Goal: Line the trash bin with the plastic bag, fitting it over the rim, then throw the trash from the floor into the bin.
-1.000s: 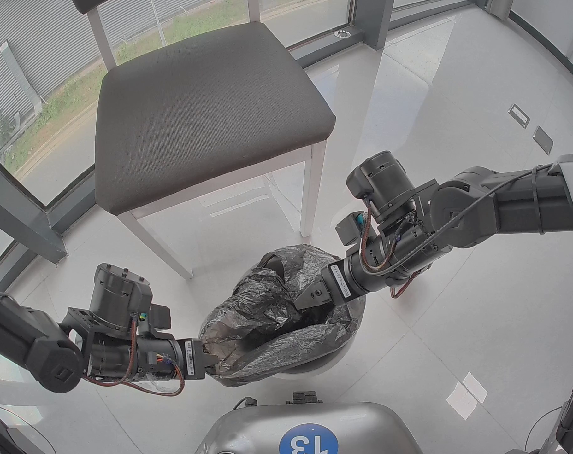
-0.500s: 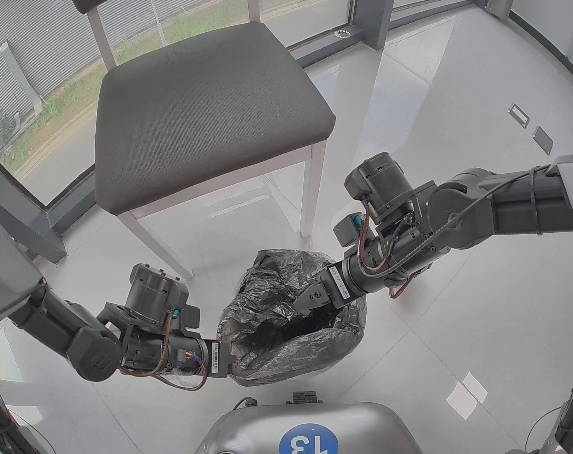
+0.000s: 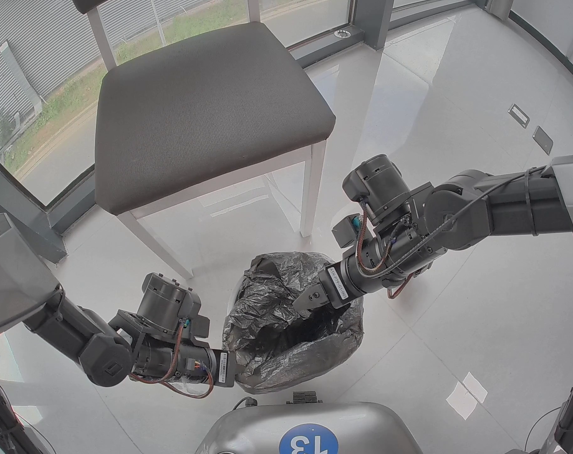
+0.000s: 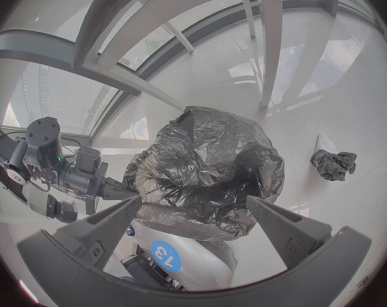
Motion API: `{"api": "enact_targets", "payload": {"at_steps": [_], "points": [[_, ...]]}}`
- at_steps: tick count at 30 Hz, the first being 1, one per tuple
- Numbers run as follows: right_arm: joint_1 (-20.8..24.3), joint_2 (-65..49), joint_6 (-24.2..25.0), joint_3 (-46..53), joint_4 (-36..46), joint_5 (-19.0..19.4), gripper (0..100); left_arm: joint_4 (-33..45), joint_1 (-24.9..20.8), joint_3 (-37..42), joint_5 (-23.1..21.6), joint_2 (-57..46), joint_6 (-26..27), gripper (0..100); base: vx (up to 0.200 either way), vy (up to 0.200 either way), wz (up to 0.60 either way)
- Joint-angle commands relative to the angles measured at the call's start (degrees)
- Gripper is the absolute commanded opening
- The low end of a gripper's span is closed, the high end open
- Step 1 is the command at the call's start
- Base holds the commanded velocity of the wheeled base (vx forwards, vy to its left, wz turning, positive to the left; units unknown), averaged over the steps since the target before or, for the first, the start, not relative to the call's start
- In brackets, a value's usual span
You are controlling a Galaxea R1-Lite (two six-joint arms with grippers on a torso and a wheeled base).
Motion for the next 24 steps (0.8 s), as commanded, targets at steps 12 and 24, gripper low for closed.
{"api": "enact_targets", "payload": {"at_steps": [12, 24], "points": [[-0.1, 0.2, 0.0, 0.0, 0.0, 0.0, 100, -0.1, 1.8, 1.5, 1.0, -4.7, -0.1, 100, 0.000, 0.000, 0.00], [0.0, -1.1, 0.0, 0.4, -1.6, -2.5, 100, -1.4, 2.4, -3.2, 5.7, -11.9, 2.4, 100, 0.000, 0.000, 0.00]]}}
